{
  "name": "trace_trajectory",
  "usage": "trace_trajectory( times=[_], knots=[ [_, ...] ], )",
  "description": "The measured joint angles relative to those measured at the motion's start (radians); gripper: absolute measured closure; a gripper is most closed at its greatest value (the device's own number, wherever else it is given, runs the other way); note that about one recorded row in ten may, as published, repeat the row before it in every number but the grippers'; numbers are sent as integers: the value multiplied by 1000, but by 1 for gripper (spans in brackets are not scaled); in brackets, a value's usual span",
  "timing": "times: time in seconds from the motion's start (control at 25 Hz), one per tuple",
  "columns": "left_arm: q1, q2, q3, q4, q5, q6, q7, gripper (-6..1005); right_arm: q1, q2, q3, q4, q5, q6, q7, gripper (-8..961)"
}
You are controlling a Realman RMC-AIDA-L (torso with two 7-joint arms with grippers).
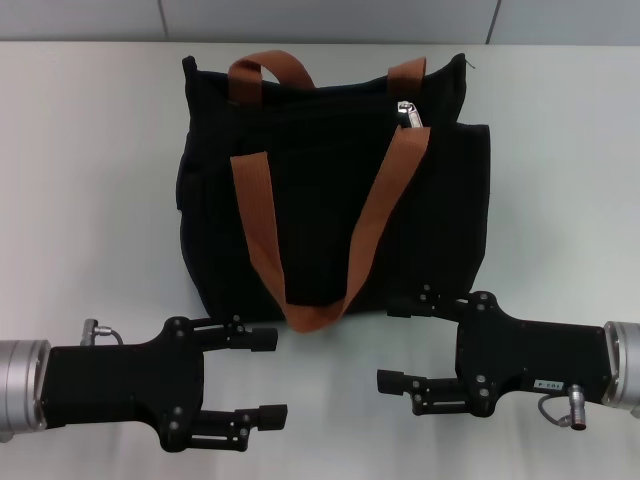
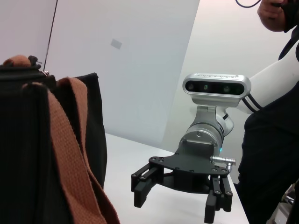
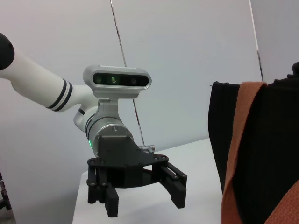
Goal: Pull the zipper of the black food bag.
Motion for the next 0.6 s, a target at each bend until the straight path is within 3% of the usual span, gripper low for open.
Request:
trace_trajectory(
  times=[0.6],
  knots=[
    [1, 2, 0, 0, 1, -3, 2, 215, 2, 0, 0, 0, 0, -1, -2, 124]
  ],
)
